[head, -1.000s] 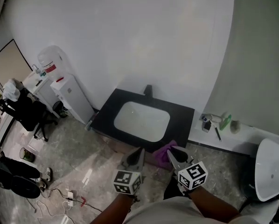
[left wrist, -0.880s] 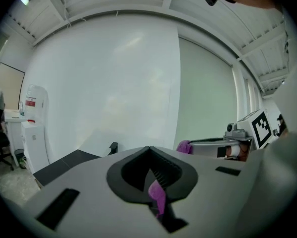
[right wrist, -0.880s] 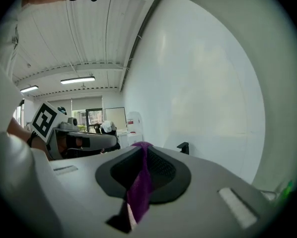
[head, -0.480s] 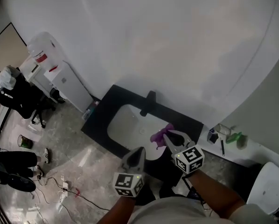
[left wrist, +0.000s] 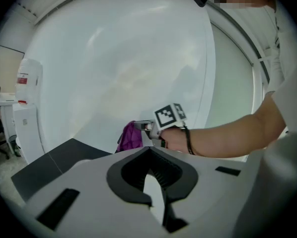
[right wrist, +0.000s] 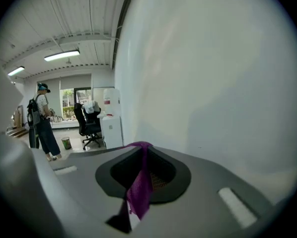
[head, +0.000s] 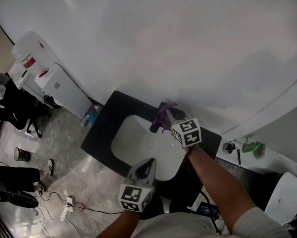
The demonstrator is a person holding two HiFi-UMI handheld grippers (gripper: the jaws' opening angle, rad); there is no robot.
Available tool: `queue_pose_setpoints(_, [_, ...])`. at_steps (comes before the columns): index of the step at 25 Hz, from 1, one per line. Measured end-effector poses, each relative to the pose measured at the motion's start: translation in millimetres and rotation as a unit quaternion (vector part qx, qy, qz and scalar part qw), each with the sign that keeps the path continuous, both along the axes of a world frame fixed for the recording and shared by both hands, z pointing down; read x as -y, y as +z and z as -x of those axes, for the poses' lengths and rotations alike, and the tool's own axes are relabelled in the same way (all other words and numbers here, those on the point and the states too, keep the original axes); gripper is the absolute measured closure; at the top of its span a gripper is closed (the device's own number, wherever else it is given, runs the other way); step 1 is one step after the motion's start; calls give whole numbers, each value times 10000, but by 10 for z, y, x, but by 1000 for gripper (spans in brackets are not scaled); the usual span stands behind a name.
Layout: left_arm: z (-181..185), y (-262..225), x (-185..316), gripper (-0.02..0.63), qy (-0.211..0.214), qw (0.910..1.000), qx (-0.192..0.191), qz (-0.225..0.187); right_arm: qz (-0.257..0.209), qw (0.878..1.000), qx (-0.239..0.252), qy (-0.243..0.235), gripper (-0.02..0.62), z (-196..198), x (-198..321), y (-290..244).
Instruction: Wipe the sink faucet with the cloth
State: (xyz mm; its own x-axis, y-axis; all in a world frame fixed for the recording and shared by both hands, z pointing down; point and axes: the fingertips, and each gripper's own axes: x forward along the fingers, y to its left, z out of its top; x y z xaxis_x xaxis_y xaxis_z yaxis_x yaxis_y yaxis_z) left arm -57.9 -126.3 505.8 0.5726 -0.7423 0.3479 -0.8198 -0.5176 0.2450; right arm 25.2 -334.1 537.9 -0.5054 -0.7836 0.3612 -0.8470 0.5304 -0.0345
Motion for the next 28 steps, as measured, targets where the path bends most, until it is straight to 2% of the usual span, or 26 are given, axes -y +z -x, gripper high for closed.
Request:
queue_pose_setpoints(3, [40,14,-125,600,167,9996,20,234,492,9986,-148,152,563,92,237,304])
queue_pose_setpoints(5, [108,38,-184,600,189,9992,32,354,578,9981,-165,96,563,212,152,359])
queue_pose_setpoints(11, [275,93,-71,600,141,9988,-3,461,642,9944,-121,-833,563,704,-794,445])
queue_pose_setpoints(13, [327,116,-25,600,132,9988,38,478,311,9977,-100,-597,563,560,-598,252])
queue_pose_setpoints(15, [382,131,11,600,78,9987,69,497,50,9997,-180,-156,563,322,-138,69])
queue_pose_setpoints(17, [410,134,17,600,13,9987,75,502,83,9991,-381,169,563,127,267,82])
queue_pose_setpoints(19, [395,137,-15,600,-23,9986,72,529,261,9983,-445,269,563,37,406,221])
queue_pose_setpoints(21, [381,110,-29,600,-53,9985,50,537,290,9990,-291,169,565,88,242,266])
queue_pose_setpoints(23, [426,88,-1,600,-94,9985,7,543,320,9993,-124,-137,565,313,-146,282])
queue_pose_setpoints(26, [500,111,13,600,-147,9981,-38,604,623,9963,-60,-591,565,678,-768,516])
queue_pose_setpoints(28, [499,146,2,600,-150,9980,-27,621,778,9958,-85,-468,565,670,-796,726])
